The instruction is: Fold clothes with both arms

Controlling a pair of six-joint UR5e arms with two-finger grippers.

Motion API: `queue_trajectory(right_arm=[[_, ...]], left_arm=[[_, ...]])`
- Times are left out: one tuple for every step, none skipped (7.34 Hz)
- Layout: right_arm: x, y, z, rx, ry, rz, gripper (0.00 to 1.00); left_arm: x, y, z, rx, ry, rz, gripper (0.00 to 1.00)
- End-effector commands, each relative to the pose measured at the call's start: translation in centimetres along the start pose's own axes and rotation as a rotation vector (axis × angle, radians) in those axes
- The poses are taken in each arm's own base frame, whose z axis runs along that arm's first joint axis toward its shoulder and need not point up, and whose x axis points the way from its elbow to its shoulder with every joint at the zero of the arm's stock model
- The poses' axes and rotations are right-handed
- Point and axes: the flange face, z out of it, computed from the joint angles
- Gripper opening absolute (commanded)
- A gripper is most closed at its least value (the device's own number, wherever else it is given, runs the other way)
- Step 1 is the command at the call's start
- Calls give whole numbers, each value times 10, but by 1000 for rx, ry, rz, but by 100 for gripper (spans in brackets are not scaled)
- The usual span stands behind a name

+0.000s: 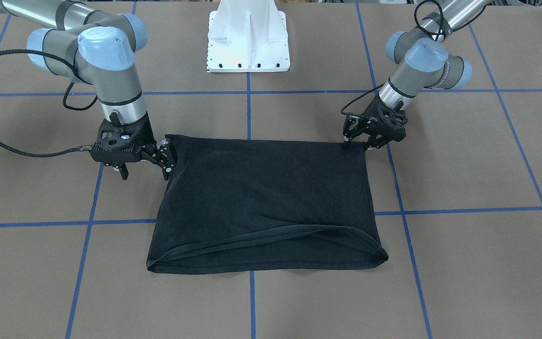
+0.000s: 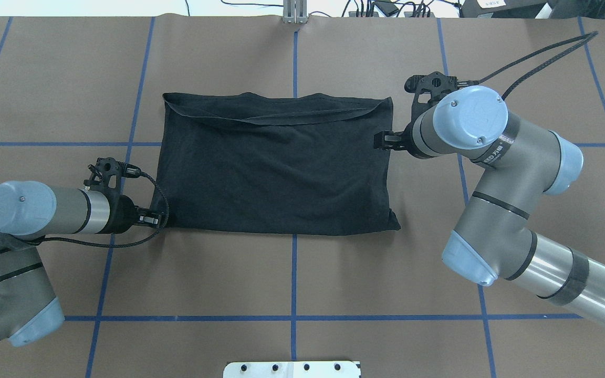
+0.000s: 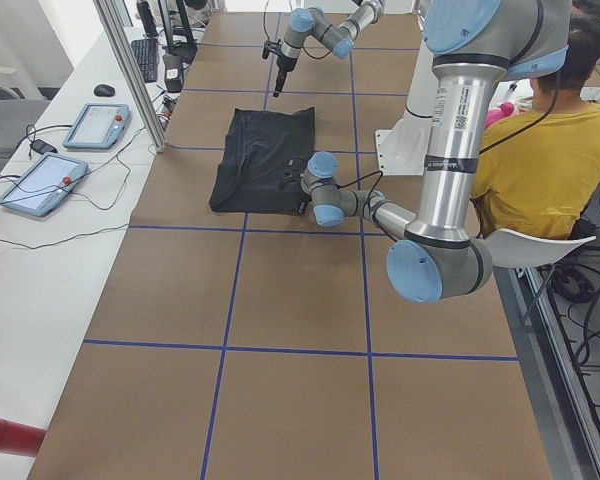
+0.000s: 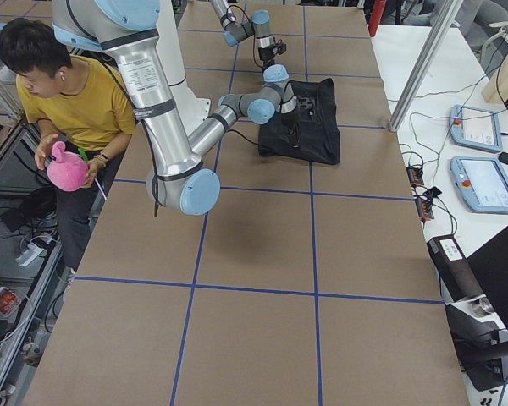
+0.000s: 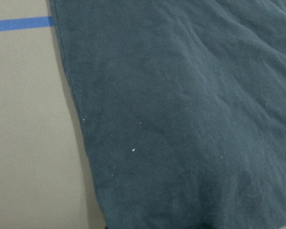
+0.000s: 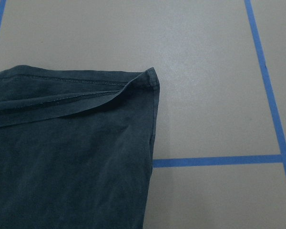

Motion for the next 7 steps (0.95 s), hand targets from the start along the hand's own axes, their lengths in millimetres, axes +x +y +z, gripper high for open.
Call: queue_trajectory(right_arm=[[-4,2,-1,-2,-6,1,100],[-5,4,-1,-2,-7,0,100],[-8,5,-2,-3,-10,-1,100],[-9,6,0,-6,-10,-3,100],[-11,8,0,-8,-12,-6,100],[-13,11,-1,-10,-16,-10,100],[-14,11,-1,-11,-18,-11,100]], left_arm=[[-7,7,-11,3,-6,-1,0],[-12,15,-31,2,-2,5,0],[-16,26,-53,-8,2,13,0],[-25,26,-62,-16,0,20,0],[-36,22,-61,-6,-22,105,0],[-67,6,-64,18,-74,156,0],[-108,-14,-68,37,-142,230,0]])
